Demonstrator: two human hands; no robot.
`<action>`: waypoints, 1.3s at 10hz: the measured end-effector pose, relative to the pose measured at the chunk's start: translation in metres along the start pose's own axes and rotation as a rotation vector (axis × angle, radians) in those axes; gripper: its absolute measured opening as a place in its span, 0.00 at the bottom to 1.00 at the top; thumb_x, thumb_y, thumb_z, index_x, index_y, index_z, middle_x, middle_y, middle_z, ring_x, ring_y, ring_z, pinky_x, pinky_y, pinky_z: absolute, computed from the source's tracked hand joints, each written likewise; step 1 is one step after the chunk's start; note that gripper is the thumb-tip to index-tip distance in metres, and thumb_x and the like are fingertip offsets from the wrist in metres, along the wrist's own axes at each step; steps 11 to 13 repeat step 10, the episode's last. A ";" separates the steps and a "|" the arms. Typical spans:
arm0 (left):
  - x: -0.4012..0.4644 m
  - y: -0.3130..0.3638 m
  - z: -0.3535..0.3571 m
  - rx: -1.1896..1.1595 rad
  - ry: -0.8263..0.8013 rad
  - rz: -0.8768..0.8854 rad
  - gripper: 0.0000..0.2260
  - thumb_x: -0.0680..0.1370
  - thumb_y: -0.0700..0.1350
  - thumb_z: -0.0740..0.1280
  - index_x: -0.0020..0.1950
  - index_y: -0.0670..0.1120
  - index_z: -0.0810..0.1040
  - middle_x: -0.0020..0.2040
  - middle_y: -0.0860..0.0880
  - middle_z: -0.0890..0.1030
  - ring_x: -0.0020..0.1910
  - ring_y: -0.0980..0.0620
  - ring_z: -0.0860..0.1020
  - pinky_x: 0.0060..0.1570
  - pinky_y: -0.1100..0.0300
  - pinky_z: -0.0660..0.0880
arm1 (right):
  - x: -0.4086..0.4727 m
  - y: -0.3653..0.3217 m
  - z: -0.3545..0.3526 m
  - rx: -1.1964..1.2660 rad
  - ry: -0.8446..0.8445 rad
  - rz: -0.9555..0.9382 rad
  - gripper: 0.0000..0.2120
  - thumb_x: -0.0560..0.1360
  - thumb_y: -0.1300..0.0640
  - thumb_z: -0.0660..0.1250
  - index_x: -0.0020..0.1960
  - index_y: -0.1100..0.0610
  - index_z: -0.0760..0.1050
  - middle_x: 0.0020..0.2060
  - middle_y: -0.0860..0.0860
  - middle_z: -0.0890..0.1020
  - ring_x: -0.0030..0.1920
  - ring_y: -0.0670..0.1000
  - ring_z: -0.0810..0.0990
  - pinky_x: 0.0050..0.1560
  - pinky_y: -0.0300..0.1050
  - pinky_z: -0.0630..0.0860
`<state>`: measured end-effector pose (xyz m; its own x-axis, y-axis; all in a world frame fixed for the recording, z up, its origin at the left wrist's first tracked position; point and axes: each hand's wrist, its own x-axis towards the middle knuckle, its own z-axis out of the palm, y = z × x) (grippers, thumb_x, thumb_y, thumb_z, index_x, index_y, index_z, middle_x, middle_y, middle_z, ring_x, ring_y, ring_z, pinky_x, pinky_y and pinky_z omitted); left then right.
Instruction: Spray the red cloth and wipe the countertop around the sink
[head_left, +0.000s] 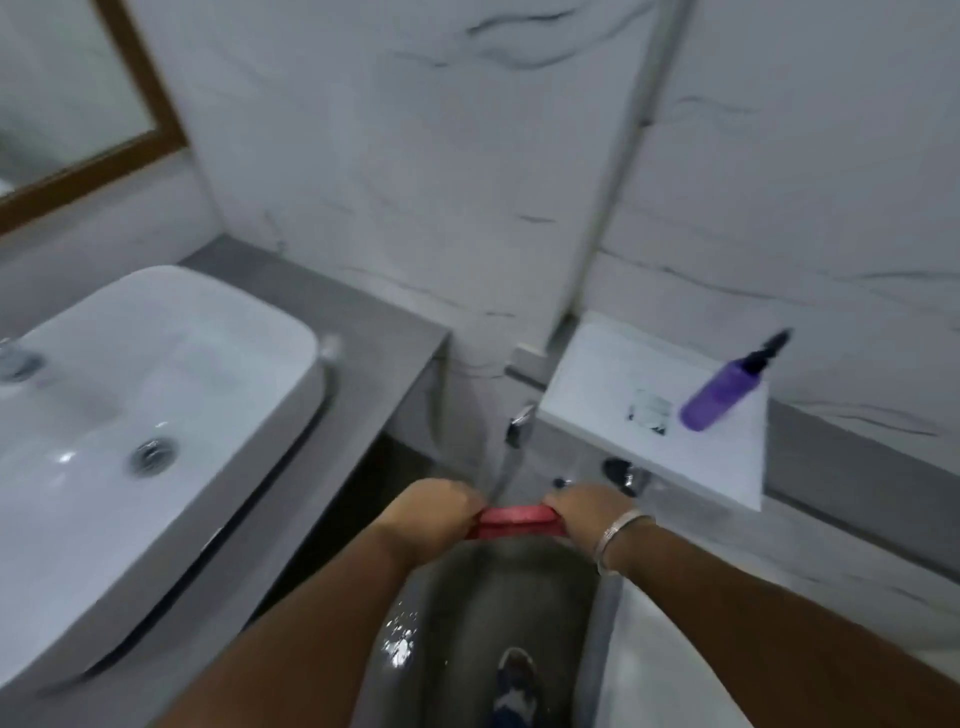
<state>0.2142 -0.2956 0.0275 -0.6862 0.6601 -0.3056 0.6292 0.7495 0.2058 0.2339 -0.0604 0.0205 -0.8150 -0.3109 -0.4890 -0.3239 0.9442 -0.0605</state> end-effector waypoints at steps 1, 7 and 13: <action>0.065 0.010 -0.039 0.025 0.063 0.045 0.09 0.81 0.48 0.63 0.58 0.49 0.78 0.56 0.48 0.81 0.56 0.44 0.79 0.52 0.50 0.76 | -0.003 0.060 -0.029 0.057 0.117 0.125 0.06 0.79 0.51 0.62 0.55 0.46 0.75 0.49 0.50 0.83 0.51 0.54 0.83 0.50 0.44 0.76; 0.236 0.027 -0.007 0.130 0.090 0.246 0.20 0.83 0.61 0.49 0.54 0.52 0.77 0.46 0.53 0.81 0.43 0.54 0.79 0.50 0.55 0.79 | 0.026 0.160 0.039 0.227 0.059 0.393 0.28 0.81 0.45 0.51 0.80 0.47 0.51 0.81 0.49 0.51 0.81 0.57 0.51 0.79 0.59 0.52; 0.238 0.037 -0.112 0.464 0.168 0.226 0.36 0.80 0.68 0.53 0.80 0.46 0.58 0.80 0.42 0.60 0.77 0.42 0.59 0.76 0.44 0.54 | -0.007 0.145 -0.092 -0.127 0.347 0.371 0.36 0.73 0.42 0.62 0.76 0.59 0.64 0.77 0.59 0.63 0.75 0.61 0.65 0.73 0.57 0.64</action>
